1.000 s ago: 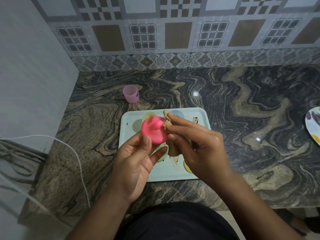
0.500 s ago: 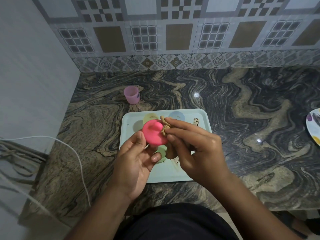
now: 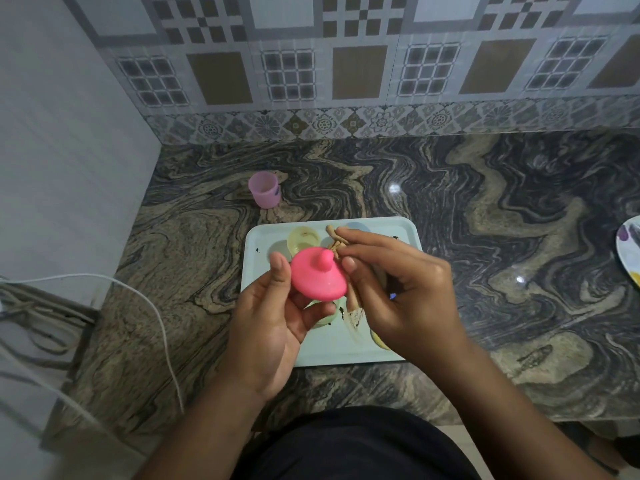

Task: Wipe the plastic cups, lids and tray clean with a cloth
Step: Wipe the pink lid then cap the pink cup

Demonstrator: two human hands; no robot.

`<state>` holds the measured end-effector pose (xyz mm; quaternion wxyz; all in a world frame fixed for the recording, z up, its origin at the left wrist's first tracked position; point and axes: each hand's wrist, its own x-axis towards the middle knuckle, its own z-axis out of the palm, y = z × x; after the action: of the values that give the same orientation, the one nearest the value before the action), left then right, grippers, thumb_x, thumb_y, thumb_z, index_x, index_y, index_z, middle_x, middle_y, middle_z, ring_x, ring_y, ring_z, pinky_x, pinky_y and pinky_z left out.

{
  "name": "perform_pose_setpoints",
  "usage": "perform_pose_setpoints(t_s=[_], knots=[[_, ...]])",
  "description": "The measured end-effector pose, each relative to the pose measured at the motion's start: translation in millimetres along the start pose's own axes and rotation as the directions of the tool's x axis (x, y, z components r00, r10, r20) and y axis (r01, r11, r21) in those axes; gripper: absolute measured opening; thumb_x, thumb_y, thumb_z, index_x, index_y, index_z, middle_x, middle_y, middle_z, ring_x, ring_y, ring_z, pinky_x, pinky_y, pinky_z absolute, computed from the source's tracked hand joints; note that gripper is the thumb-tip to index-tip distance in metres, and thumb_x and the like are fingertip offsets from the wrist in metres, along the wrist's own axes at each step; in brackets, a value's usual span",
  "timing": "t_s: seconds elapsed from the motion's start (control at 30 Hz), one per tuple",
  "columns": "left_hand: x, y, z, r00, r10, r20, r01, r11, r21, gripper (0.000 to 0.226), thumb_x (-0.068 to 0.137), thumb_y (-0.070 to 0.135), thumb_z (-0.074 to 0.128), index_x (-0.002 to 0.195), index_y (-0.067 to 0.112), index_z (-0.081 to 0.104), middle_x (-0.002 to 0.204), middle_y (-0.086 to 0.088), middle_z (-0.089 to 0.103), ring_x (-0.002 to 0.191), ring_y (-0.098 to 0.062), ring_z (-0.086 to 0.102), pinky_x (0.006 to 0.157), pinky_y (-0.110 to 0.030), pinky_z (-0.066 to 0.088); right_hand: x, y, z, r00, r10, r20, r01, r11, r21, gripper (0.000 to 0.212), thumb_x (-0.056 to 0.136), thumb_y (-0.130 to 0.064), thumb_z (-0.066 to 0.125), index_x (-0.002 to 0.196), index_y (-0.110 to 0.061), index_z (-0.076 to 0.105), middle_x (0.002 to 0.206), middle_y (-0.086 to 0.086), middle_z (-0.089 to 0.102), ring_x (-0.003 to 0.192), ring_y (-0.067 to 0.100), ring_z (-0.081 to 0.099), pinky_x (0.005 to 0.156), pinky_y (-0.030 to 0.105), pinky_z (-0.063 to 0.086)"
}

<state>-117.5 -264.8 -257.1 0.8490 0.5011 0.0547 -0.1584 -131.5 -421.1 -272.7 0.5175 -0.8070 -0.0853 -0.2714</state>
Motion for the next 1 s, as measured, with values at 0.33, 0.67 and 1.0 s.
perform_pose_setpoints(t_s=[0.33, 0.67, 1.0], knots=[[-3, -1, -6, 0.997, -0.021, 0.068, 0.023, 1.000, -0.018, 0.025, 0.082, 0.029, 0.060, 0.093, 0.017, 0.079, 0.097, -0.006, 0.075, 0.081, -0.010, 0.070, 0.062, -0.022, 0.054, -5, -3, 0, 0.999, -0.017, -0.047, 0.018, 1.000, 0.025, 0.012, 0.091, 0.000, 0.072, 0.102, -0.001, 0.079, 0.123, 0.009, 0.073, 0.100, 0.010, 0.075, 0.065, 0.034, 0.061], [-1, -1, -5, 0.991, 0.026, 0.129, -0.028, 1.000, 0.013, 0.027, 0.089, 0.023, 0.065, 0.111, 0.009, 0.072, 0.113, -0.011, 0.072, 0.103, -0.016, 0.069, 0.077, -0.027, 0.056, -6, -4, 6, 0.997, -0.023, -0.072, 0.023, 1.000, 0.007, 0.013, 0.090, 0.002, 0.073, 0.102, -0.001, 0.079, 0.124, 0.009, 0.072, 0.101, 0.011, 0.075, 0.070, 0.020, 0.057], [6, -1, -4, 0.997, -0.070, 0.018, 0.072, 0.995, -0.072, 0.032, 0.092, 0.024, 0.048, 0.091, 0.013, 0.079, 0.099, -0.009, 0.075, 0.085, -0.013, 0.073, 0.066, -0.025, 0.058, -6, -4, 5, 0.998, -0.006, -0.058, 0.005, 1.000, -0.009, 0.012, 0.091, 0.000, 0.072, 0.100, -0.002, 0.079, 0.122, 0.007, 0.073, 0.095, 0.007, 0.075, 0.063, 0.029, 0.060]])
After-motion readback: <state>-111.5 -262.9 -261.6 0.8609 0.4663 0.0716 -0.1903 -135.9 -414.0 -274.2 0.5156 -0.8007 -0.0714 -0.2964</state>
